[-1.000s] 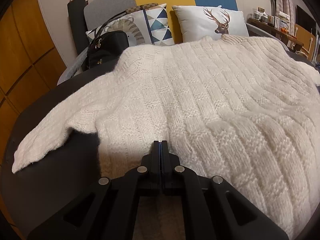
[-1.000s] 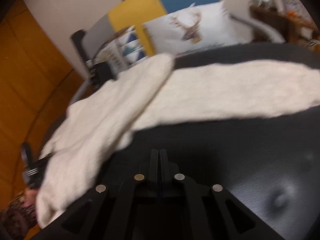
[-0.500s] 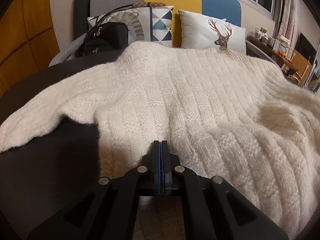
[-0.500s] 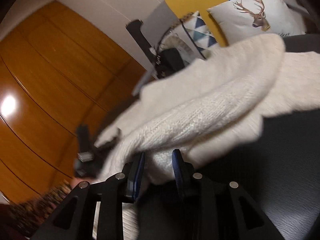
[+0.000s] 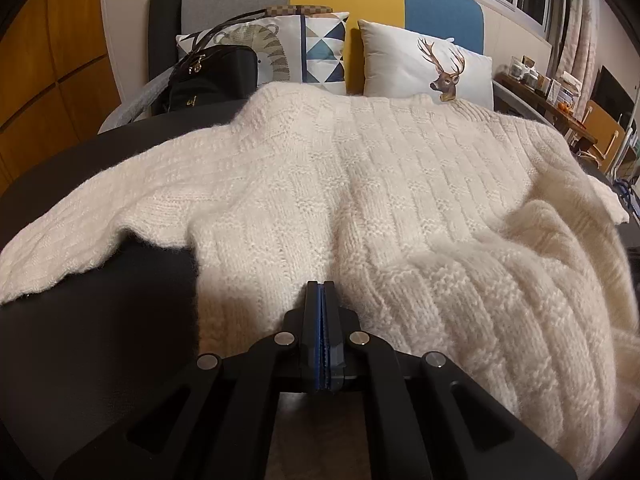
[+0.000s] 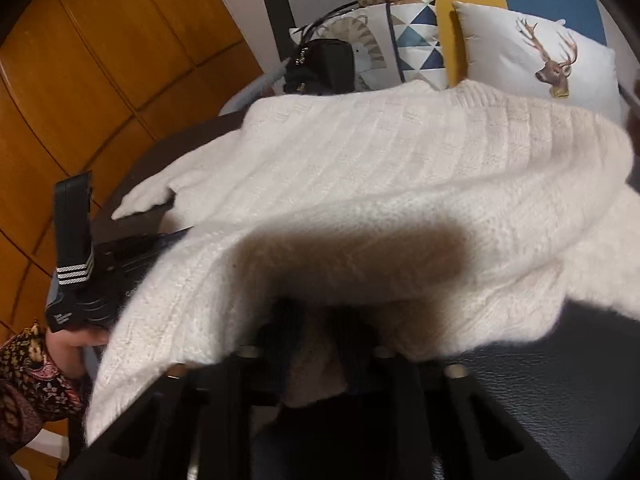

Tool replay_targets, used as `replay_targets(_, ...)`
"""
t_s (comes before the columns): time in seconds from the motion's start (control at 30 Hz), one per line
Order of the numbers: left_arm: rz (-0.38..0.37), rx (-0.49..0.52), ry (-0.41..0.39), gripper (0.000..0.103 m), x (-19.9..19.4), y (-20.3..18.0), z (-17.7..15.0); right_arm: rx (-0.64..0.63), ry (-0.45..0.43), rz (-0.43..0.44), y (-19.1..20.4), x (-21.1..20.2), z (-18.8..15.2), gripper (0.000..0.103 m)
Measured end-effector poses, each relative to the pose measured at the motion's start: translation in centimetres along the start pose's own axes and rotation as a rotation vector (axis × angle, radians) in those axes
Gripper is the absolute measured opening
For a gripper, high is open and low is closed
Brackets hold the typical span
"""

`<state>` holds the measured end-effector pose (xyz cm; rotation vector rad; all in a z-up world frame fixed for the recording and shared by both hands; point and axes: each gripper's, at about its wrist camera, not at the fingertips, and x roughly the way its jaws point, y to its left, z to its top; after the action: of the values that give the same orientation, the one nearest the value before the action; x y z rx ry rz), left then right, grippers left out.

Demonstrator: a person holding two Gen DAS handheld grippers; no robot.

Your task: Fold clothes

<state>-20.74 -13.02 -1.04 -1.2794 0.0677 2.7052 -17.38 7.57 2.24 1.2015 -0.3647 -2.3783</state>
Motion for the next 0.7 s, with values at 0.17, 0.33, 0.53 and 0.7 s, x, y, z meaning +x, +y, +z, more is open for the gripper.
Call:
replay_targets(0.17,-0.015,-0.014,-0.001,0.001,0.0,0.2,-0.1,-0.01,-0.04,-0.077,-0.3,-2.0,-0.4,0.003)
replay_targets(0.33,-0.016,-0.015,0.0,0.001,-0.1,0.3,-0.1,0.124,-0.145,-0.074,-2.4,-6.9,-1.9,0.003)
replay_targets(0.53,-0.019,-0.017,0.0,0.001,-0.1,0.4,-0.1,0.198,-0.23,-0.117,-3.0,-11.4,-3.4,0.0)
replay_targets(0.7,-0.021,-0.019,0.0,0.001,0.0,0.4,0.0,0.036,-0.344,-0.247,-0.5,-17.1,-3.6,0.003)
